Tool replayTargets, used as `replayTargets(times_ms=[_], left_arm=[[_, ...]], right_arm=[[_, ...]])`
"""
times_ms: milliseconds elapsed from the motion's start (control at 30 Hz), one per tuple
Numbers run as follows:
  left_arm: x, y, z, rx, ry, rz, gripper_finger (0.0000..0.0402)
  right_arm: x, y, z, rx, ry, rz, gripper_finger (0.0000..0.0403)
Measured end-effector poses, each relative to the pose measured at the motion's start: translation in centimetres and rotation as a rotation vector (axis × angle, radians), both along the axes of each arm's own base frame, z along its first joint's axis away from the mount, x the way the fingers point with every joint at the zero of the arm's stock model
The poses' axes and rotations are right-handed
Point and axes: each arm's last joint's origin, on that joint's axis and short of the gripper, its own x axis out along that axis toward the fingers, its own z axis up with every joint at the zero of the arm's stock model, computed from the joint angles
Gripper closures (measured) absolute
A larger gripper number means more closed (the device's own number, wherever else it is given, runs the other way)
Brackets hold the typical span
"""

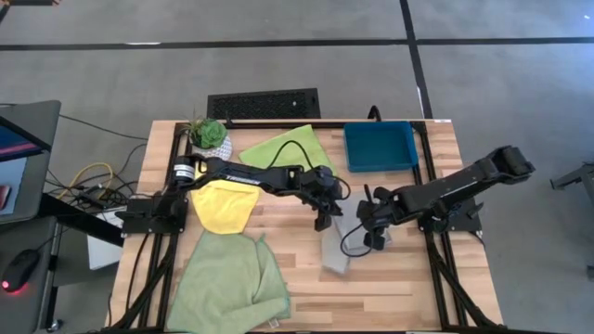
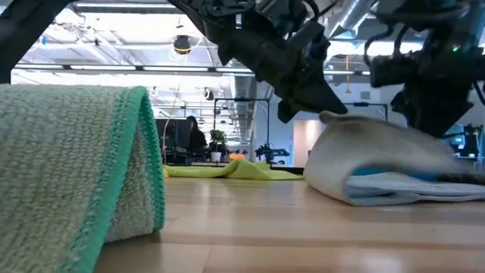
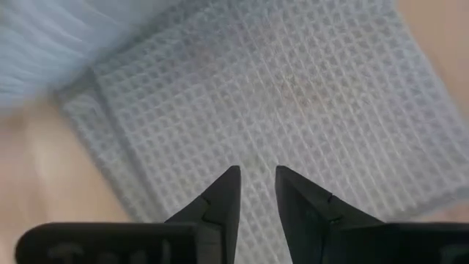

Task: Fold microfiber towels
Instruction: Fold the gray microfiber towel

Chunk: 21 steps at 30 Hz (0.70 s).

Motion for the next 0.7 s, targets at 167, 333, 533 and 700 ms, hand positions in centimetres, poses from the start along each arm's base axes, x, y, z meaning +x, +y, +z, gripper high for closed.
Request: replayTargets(times_ms=[167, 333, 533, 700], left_arm=[[1.0, 0.8, 0.3, 0.019, -0.035, 0.05, 0.0401], [1.4, 1.5, 0.8, 0.05, -0.092, 0.101, 0.0401], [1.7, 1.9, 1.5, 0.069, -0.17, 0.135, 0.0401], [1.8, 2.1, 1.6, 0.131, -0.192, 0.168, 0.0401]], right_arm=[[-1.3, 0.0, 1.3, -0.017, -0.028, -0.002, 0.0292], [-2.1, 0.0, 2.2, -0.019, -0.065, -0.01, 0.0292], [-2.3, 0.1, 2.5, -0.018, -0.074, -0.003, 0.0292], [-2.2, 0.1, 2.3, -0.022, -0.064, -0.004, 0.0292]])
